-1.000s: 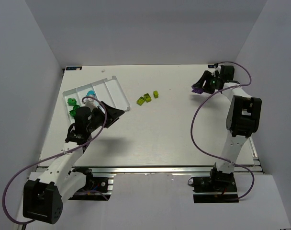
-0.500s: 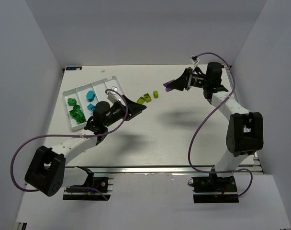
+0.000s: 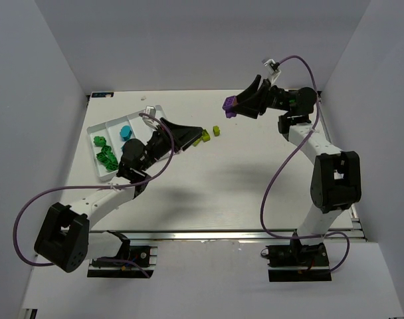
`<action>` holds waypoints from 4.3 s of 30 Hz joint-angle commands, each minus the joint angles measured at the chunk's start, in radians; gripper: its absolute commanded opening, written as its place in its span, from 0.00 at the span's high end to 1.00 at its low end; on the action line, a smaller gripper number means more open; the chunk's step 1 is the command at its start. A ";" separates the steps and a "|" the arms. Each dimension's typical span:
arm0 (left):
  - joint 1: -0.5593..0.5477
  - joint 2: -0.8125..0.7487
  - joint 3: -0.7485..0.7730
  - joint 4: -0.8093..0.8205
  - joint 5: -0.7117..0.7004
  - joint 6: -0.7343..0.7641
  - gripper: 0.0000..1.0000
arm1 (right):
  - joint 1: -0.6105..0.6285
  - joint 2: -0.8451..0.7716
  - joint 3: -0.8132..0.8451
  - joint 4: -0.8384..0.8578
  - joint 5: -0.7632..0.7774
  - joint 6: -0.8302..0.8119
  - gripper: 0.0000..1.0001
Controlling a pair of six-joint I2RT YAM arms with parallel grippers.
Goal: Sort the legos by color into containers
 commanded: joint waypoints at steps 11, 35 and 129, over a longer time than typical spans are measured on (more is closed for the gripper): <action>-0.005 -0.037 0.201 -0.387 -0.028 0.239 0.25 | 0.087 -0.222 0.026 -1.042 0.106 -1.180 1.00; -0.073 0.149 0.436 -0.805 0.036 0.583 0.28 | 0.264 -0.294 0.059 -1.632 0.268 -1.977 1.00; -0.079 -0.128 0.032 -0.457 0.185 0.798 0.94 | 0.235 -0.201 0.071 -2.011 -0.027 -2.071 0.11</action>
